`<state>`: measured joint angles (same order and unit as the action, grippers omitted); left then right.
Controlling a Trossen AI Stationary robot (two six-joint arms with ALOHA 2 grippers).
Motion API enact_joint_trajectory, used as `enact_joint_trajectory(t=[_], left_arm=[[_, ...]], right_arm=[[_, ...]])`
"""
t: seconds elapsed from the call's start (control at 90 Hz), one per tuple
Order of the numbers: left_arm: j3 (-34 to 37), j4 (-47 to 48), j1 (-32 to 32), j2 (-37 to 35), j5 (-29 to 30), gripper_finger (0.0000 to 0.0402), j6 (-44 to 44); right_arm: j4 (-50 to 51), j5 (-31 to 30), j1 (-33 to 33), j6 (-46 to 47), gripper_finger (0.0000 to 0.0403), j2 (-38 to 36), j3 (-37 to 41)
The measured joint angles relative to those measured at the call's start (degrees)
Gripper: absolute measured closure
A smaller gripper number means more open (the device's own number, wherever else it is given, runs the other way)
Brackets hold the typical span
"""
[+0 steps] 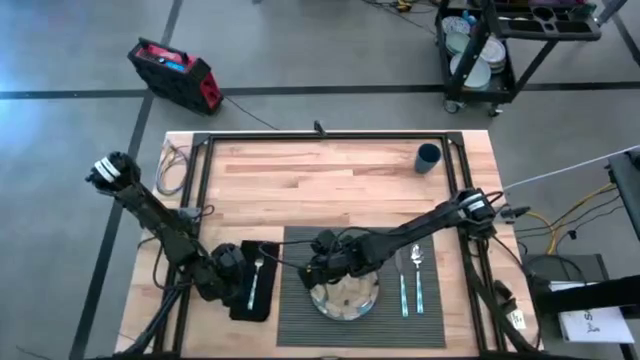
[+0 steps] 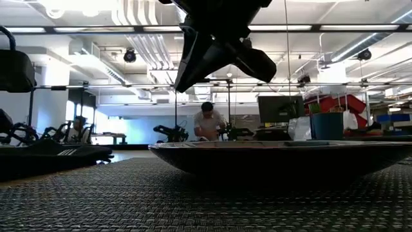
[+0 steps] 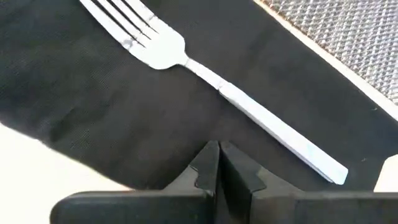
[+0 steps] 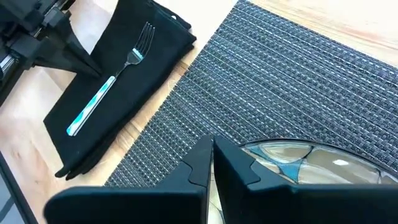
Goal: Set table place
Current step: Adjust the folded black napkin on the table
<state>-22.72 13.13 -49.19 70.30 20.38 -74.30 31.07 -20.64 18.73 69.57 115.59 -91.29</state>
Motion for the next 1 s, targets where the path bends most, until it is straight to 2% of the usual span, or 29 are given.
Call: enact_joint_trajectory(t=[0.6,1.0], left_arm=[[0.02,-5.91,0.55,-0.02,-2.35,0.0402,3.23],[-0.04,-4.20,-2.16,0.25,-4.03,0.0402,-0.66]], right_arm=[[0.04,0.05,-0.38,-0.40,0.0403,0.00,-0.02],[0.46,1.62,-0.23,-0.64,0.0403,0.00,-0.07]])
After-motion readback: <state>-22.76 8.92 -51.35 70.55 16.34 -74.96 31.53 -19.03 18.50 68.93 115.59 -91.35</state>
